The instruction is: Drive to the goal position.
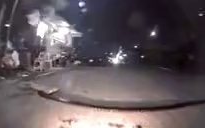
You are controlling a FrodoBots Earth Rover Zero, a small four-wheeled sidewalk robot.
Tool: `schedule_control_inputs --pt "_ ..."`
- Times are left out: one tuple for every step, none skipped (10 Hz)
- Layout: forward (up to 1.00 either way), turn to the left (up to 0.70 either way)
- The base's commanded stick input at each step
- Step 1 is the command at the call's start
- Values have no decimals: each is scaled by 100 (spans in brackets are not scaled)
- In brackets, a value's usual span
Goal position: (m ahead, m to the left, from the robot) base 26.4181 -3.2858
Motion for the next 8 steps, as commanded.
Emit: schedule_control_inputs --pt "70 1" --pt "70 2" --pt "70 2" --pt "70 3" --pt "70 2" --pt "70 2" --pt "70 2" --pt "70 2"
